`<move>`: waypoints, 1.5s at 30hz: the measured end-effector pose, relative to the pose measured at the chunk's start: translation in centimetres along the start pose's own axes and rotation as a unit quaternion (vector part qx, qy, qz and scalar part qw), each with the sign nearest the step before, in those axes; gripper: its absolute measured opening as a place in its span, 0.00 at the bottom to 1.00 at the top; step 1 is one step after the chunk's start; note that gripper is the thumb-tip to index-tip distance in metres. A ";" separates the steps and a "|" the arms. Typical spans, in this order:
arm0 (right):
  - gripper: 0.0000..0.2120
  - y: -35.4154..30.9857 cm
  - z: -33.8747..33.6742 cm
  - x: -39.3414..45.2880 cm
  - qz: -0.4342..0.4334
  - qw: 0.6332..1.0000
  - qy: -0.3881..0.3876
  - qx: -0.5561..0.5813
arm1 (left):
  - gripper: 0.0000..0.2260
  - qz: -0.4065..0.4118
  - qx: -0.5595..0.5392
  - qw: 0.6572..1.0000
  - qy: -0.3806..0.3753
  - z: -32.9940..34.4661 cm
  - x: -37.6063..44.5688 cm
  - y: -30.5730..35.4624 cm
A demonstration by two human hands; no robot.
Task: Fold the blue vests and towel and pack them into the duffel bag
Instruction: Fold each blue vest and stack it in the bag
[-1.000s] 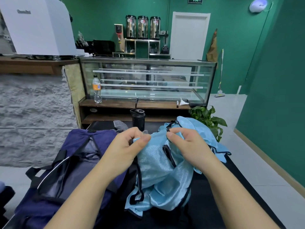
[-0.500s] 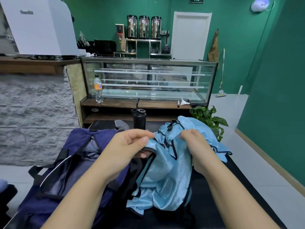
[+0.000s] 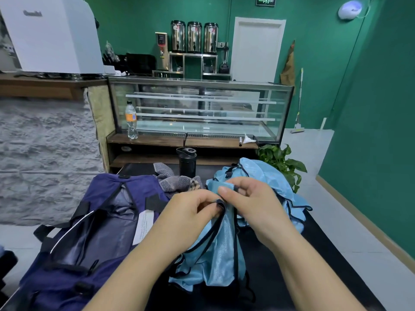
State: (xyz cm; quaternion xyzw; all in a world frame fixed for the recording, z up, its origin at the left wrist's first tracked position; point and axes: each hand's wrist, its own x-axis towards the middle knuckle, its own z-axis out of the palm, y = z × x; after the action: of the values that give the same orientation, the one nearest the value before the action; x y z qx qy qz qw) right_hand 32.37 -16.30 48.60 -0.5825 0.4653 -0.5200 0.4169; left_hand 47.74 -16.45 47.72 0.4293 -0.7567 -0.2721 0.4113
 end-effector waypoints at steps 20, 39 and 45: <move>0.10 -1.0 0.4 -1.3 -0.011 0.989 -0.134 -0.065 | 0.07 0.034 0.167 0.979 0.111 0.5 -0.1 -1.1; 0.12 -2.2 -2.9 -0.7 0.012 0.989 -0.124 0.077 | 0.21 0.064 -0.105 0.984 -0.130 -1.8 3.6 -3.9; 0.11 -5.0 -4.3 0.8 -0.030 0.999 -0.036 -0.002 | 0.10 0.092 0.045 0.990 -0.102 -5.1 5.8 0.9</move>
State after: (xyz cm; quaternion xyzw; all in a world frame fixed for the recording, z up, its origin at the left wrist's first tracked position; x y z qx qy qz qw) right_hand 28.67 -16.00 54.06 -0.6151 0.4333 -0.5103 0.4165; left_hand 50.02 -21.38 53.29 0.3463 -0.8421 -0.2412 0.3357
